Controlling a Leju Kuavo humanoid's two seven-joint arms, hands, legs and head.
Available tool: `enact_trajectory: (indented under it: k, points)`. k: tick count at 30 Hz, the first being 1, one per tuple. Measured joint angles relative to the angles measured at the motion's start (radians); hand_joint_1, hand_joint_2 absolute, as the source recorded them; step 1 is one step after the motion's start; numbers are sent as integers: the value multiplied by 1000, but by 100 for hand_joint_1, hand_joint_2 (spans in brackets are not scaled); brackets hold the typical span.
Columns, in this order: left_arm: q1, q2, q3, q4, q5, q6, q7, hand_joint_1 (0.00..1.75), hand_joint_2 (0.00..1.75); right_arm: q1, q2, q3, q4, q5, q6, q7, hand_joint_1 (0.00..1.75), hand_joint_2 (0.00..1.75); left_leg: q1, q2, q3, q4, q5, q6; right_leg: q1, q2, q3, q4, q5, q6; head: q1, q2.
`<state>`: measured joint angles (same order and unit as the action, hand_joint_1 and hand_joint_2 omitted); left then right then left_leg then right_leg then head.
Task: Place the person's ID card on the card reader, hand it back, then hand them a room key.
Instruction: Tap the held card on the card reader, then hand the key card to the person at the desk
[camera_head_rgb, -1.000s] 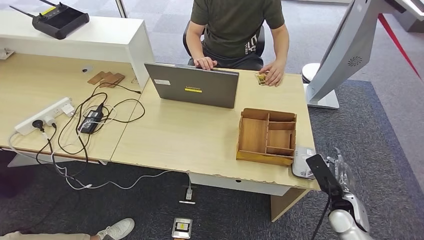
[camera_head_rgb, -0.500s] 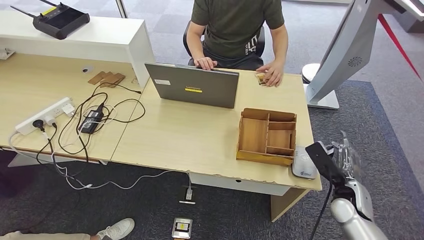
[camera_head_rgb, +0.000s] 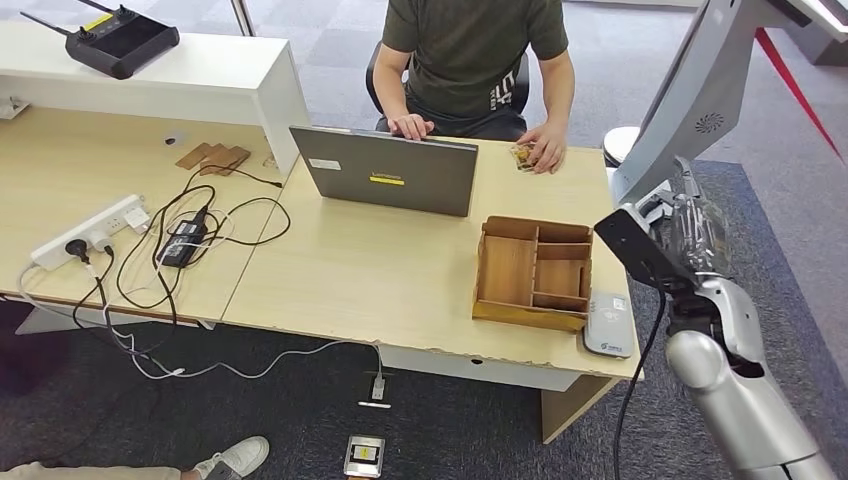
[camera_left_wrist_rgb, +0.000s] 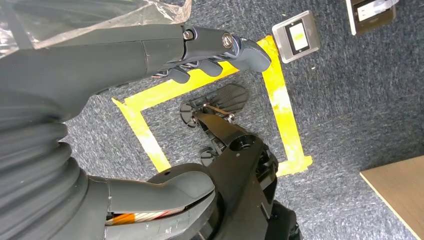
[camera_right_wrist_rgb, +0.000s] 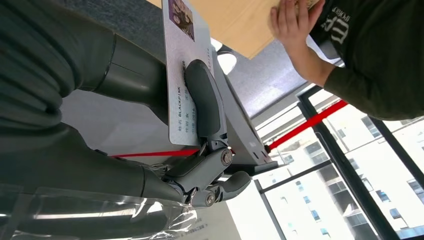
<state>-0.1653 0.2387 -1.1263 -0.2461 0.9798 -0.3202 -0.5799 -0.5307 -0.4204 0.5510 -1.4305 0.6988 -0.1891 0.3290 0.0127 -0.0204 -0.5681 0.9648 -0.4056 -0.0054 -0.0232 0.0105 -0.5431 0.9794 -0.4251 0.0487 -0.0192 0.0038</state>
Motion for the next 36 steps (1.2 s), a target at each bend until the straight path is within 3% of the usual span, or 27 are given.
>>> enact_trajectory:
  k: [6,14,24,32,33,36]
  points:
    - [-21,-3,-7,0,-10,-16,14,0,175,-88,36,53,-2,23,65,15,175,175,0,0,0,0,1,0,0,0,0,0,0,0,0,0]
    - [-32,-6,-14,0,-18,-23,18,0,175,-143,82,115,24,41,76,15,175,175,0,-1,-1,0,1,0,0,0,-1,0,0,0,0,0]
    - [-40,-10,-17,0,-23,-29,26,0,175,-157,101,151,49,56,90,17,175,175,0,-1,-1,0,1,0,0,0,-1,0,0,0,0,0]
    - [-40,-10,-17,0,-19,-30,28,0,175,-157,104,159,55,62,89,17,163,175,0,-1,-1,0,1,0,0,0,-1,0,0,0,0,0]
    - [-40,-10,-17,0,-19,-30,28,0,175,-157,105,160,55,63,89,17,133,175,0,-1,-1,0,1,0,0,0,-1,0,0,0,0,0]
    - [-40,-10,-17,0,-17,-30,26,0,175,-157,106,160,56,64,89,17,10,175,0,-1,-1,0,1,0,0,0,-1,0,0,0,0,0]
